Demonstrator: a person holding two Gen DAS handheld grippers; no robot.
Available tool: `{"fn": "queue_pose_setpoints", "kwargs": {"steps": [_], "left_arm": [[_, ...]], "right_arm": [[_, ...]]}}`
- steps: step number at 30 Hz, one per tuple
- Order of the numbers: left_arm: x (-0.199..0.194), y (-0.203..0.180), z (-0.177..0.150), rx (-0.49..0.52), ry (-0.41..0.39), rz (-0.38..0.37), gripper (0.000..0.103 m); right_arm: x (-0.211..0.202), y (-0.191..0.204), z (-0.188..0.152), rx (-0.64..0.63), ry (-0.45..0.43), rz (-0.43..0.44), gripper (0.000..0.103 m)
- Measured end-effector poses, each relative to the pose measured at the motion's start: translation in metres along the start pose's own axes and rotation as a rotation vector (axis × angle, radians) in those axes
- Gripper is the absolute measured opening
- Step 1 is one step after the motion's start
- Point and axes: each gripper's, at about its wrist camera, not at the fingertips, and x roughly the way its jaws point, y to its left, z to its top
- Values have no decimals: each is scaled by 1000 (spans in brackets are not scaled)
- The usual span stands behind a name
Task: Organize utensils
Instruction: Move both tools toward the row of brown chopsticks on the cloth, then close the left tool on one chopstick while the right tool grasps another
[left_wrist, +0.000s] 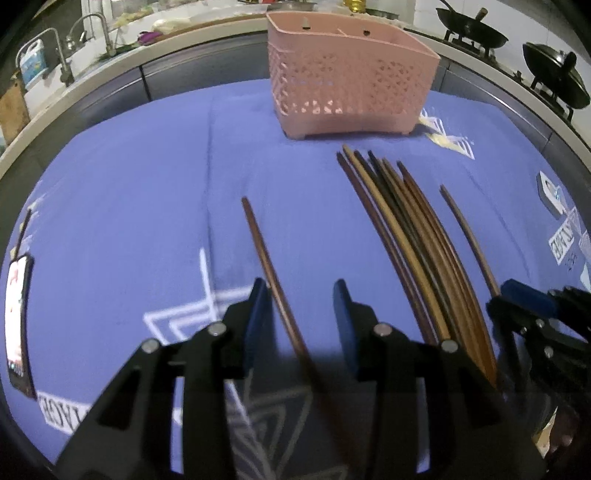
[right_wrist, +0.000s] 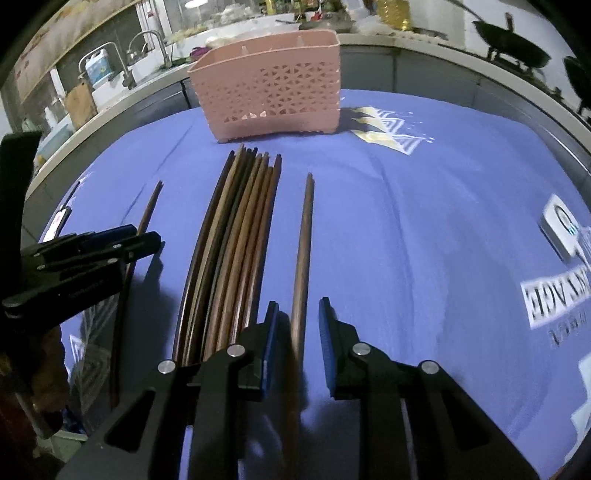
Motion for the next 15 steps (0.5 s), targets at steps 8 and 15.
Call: {"fn": "queue_pose_setpoints", "kwargs": {"steps": [8, 15], "left_arm": [[12, 1, 20, 30, -26, 27, 36], [15, 7, 20, 23, -48, 34, 36]], "right_arm": [[23, 0, 45, -45, 49, -22, 23], [24, 5, 45, -68, 26, -50, 23]]}}
